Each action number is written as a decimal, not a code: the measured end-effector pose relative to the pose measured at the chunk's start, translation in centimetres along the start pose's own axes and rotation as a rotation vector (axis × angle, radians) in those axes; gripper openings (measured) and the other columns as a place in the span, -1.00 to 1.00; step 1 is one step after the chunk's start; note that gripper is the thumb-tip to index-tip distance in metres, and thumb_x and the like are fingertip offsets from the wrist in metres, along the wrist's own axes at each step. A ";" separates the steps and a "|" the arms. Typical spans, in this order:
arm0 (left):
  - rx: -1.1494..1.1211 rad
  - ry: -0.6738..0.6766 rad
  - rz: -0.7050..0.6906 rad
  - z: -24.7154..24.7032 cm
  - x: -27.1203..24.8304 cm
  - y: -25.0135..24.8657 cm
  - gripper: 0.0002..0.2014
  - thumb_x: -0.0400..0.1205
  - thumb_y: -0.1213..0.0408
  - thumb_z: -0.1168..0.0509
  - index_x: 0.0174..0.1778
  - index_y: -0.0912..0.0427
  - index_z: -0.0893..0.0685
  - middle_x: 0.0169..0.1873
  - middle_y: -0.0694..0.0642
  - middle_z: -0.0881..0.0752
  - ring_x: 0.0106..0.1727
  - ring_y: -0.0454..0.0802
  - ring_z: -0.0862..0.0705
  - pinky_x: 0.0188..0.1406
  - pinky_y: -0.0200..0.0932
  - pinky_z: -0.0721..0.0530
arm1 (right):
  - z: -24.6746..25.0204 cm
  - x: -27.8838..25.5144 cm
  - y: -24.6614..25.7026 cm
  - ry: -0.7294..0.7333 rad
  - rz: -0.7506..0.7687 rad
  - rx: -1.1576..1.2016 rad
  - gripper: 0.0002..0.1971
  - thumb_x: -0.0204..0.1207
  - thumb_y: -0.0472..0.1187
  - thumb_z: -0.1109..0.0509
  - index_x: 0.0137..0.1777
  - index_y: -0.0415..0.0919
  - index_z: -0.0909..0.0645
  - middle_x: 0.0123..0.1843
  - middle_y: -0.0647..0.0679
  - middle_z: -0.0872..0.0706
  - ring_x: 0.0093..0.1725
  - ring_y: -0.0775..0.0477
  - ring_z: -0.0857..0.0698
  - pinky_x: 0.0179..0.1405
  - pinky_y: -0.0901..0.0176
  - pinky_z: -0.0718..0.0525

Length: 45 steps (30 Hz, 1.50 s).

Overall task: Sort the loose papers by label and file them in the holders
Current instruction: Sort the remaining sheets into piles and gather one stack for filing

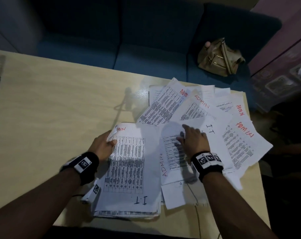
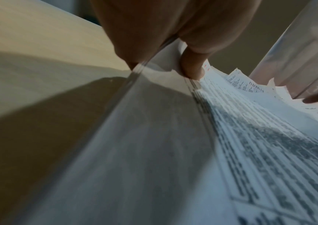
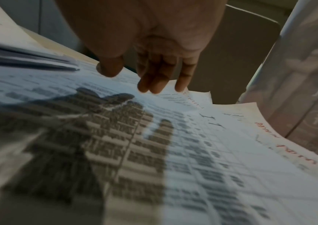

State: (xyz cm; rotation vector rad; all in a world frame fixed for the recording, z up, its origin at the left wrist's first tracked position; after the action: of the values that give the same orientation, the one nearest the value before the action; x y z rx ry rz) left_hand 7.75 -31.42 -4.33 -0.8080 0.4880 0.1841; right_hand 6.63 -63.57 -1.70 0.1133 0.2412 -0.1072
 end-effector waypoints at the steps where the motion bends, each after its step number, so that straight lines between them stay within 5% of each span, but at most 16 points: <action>1: -0.009 -0.009 0.011 0.0 0.0 0.1 -0.58 0.68 0.38 -0.23 0.49 0.09 -0.52 0.26 0.17 -0.69 0.03 0.07 -0.60 -0.01 -0.25 -0.44 | 0.0 0.7 0.4 0.006 0.047 0.000 -0.33 0.58 0.13 -0.28 0.61 -0.13 -0.21 0.48 -0.18 -0.49 0.47 -0.20 -0.44 0.44 -0.09 -0.35; 5: -0.040 -0.003 0.030 -0.1 0.1 0.4 -0.55 0.67 0.42 -0.24 0.50 0.11 -0.51 0.28 0.19 -0.69 0.05 -0.01 -0.56 -0.07 -0.33 -0.37 | -1.4 2.6 0.5 0.228 0.096 -0.028 0.08 0.38 0.24 -0.46 0.68 -0.15 0.14 0.73 -0.15 0.11 0.70 -0.17 0.03 0.62 -0.23 -0.11; 8: -0.036 0.012 0.045 -0.1 0.3 1.0 -0.53 0.65 0.42 -0.26 0.51 0.11 -0.49 0.33 0.17 -0.66 0.18 0.05 -0.61 -0.02 -0.33 -0.37 | -1.9 3.1 0.0 0.272 0.101 -0.083 0.23 0.17 0.31 -0.55 0.66 -0.09 0.14 0.69 -0.19 -0.03 0.66 -0.24 -0.09 0.58 -0.28 -0.18; 12: -0.041 0.019 0.068 -0.1 0.6 1.0 -0.53 0.65 0.41 -0.27 0.51 0.11 -0.51 0.36 0.17 -0.64 0.30 0.11 -0.61 0.09 -0.28 -0.39 | -0.8 3.6 0.9 0.244 0.232 -0.245 0.03 0.12 0.29 -0.59 0.51 -0.02 -0.17 0.50 -0.18 -0.31 0.53 -0.27 -0.26 0.57 -0.28 -0.16; 18: -0.080 0.021 0.076 -0.2 0.8 1.2 -0.53 0.63 0.42 -0.28 0.49 0.10 -0.53 0.34 0.16 -0.66 0.31 0.11 -0.61 0.17 -0.25 -0.41 | -0.7 4.3 1.2 0.262 0.335 -0.236 -0.06 0.07 0.27 -0.63 0.42 -0.01 -0.30 0.36 -0.04 -0.42 0.40 -0.16 -0.40 0.49 -0.09 -0.29; 22: -0.094 0.034 0.068 -0.1 0.9 1.4 -0.51 0.61 0.42 -0.27 0.49 0.08 -0.53 0.30 0.15 -0.68 0.30 0.13 -0.63 0.23 -0.16 -0.49 | 0.7 4.8 1.5 0.183 0.380 -0.221 -0.53 0.44 0.04 -0.46 0.32 0.01 -0.46 0.31 0.00 -0.57 0.39 -0.12 -0.49 0.57 -0.07 -0.13; 29: 0.012 0.032 0.021 -0.1 0.6 0.7 -0.54 0.68 0.38 -0.23 0.54 0.13 -0.46 0.34 0.24 -0.64 0.12 0.12 -0.61 0.09 -0.19 -0.45 | 2.0 3.4 -0.3 0.380 0.218 -0.116 -0.72 0.54 -0.21 -0.42 0.24 -0.13 -0.64 0.21 -0.11 -0.65 0.18 -0.16 -0.66 0.20 -0.03 -0.63; 32: 0.035 0.032 -0.007 0.0 0.5 0.8 -0.54 0.69 0.38 -0.22 0.54 0.13 -0.44 0.35 0.23 -0.63 0.09 0.12 -0.59 0.07 -0.19 -0.45 | 3.7 3.1 -1.3 0.246 0.170 -0.111 -0.85 0.59 -0.23 -0.30 0.04 -0.09 -0.69 -0.01 -0.09 -0.71 0.06 -0.19 -0.69 0.00 0.07 -0.60; 36: 0.078 0.028 -0.012 0.0 0.3 0.6 -0.56 0.70 0.33 -0.20 0.54 0.11 -0.44 0.26 0.24 -0.68 -0.03 0.11 -0.59 -0.06 -0.18 -0.45 | 7.0 2.3 -4.8 -0.022 0.040 0.073 -0.84 0.62 -0.18 -0.24 0.12 -0.05 -0.61 0.14 -0.13 -0.70 0.07 -0.29 -0.68 0.04 -0.01 -0.62; 40: 0.071 0.021 -0.006 -0.1 0.1 0.5 -0.55 0.71 0.31 -0.19 0.55 0.10 -0.43 0.22 0.22 -0.68 -0.15 0.08 -0.60 -0.27 -0.20 -0.48 | 9.3 0.8 -9.2 -0.369 -0.125 0.248 -0.86 0.58 -0.26 -0.22 0.02 -0.13 -0.61 0.04 -0.26 -0.70 0.02 -0.35 -0.65 -0.05 -0.08 -0.59; 42: 0.074 0.022 -0.019 -0.2 0.0 0.6 -0.55 0.70 0.31 -0.18 0.56 0.10 -0.41 0.26 0.24 -0.66 -0.16 0.05 -0.59 -0.21 -0.16 -0.49 | 9.3 0.1 -11.1 -0.399 -0.187 0.333 -0.88 0.60 -0.24 -0.19 -0.07 -0.13 -0.57 -0.14 -0.24 -0.69 -0.09 -0.33 -0.65 -0.15 -0.02 -0.58; 45: 0.073 0.021 -0.034 -0.3 -0.1 0.7 -0.53 0.71 0.32 -0.18 0.57 0.11 -0.39 0.34 0.28 -0.62 -0.14 0.02 -0.59 -0.13 -0.14 -0.48 | 7.8 -1.0 -12.0 -0.244 -0.144 0.328 -0.90 0.59 -0.20 -0.20 -0.12 -0.07 -0.53 -0.25 -0.16 -0.67 -0.18 -0.31 -0.64 -0.22 0.03 -0.55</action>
State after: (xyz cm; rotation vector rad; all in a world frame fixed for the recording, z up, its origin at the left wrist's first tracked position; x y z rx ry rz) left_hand 7.37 -31.10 -4.94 -0.7468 0.4979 0.1258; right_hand 6.01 -76.30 4.91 0.4070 -0.0148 -0.3017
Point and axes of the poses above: each hand's wrist, its own x-axis towards the middle knuckle, its own z-axis out of the back of the hand, y = z × x, the point moved 2 cm from there along x, towards the middle knuckle
